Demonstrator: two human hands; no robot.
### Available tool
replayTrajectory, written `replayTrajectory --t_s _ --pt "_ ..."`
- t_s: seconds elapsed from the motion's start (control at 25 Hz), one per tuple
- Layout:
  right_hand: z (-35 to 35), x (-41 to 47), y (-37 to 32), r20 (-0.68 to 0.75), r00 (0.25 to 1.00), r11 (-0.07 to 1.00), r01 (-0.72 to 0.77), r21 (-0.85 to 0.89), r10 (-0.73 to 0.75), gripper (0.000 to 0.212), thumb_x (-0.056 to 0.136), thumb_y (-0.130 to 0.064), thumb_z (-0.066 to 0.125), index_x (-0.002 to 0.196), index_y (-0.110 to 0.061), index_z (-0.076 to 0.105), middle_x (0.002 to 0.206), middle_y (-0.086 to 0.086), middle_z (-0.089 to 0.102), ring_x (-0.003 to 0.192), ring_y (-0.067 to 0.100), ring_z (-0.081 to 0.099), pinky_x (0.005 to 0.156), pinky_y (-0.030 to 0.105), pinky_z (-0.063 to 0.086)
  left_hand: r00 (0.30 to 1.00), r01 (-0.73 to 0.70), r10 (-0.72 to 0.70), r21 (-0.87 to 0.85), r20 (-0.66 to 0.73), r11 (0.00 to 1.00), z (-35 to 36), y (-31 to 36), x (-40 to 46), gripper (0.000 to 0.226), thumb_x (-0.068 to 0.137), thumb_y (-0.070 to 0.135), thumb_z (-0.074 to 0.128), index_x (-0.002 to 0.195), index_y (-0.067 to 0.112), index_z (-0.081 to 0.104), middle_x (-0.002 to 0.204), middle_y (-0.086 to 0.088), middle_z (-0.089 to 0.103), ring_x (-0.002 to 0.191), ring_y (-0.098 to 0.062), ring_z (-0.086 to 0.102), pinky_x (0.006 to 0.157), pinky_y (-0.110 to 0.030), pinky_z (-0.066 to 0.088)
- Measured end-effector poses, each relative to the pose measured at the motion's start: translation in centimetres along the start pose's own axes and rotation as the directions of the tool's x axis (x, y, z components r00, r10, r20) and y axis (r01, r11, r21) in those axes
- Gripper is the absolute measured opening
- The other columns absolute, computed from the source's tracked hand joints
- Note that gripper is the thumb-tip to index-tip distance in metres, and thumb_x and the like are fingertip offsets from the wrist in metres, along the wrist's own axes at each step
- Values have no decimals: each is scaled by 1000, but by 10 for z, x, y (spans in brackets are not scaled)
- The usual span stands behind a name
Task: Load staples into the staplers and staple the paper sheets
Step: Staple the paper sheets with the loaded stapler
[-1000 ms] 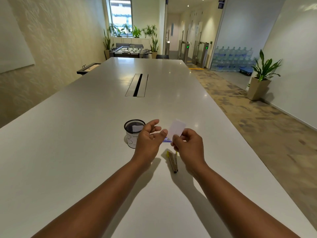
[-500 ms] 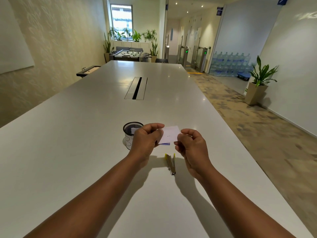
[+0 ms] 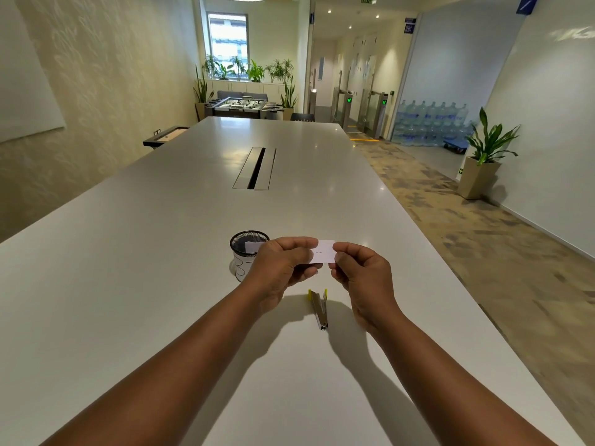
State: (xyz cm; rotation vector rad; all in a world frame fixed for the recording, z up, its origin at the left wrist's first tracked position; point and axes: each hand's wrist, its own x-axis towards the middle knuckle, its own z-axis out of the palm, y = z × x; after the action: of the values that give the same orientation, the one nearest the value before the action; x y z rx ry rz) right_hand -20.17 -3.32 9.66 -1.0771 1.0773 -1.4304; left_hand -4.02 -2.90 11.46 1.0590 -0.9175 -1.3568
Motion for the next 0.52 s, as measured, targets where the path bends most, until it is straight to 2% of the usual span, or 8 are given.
replayTrajectory --t_s 0.36,0.52 --pt "-2 0 1 9 996 992 -84 90 84 16 94 1 63 101 -5 76 82 8 76 71 16 68 71 27 58 995 91 -94 -82 -40 992 2 1 -2 17 91 -3 63 92 3 78 95 -22 78 83 -31 77 60 -26 61" --pt "-2 0 1 7 997 993 -80 84 80 17 94 1 63 101 -6 76 84 9 77 70 15 69 70 25 59 992 114 -117 -78 -36 990 2 3 -2 14 88 -5 67 97 0 75 95 -24 77 80 -29 76 58 -25 60"
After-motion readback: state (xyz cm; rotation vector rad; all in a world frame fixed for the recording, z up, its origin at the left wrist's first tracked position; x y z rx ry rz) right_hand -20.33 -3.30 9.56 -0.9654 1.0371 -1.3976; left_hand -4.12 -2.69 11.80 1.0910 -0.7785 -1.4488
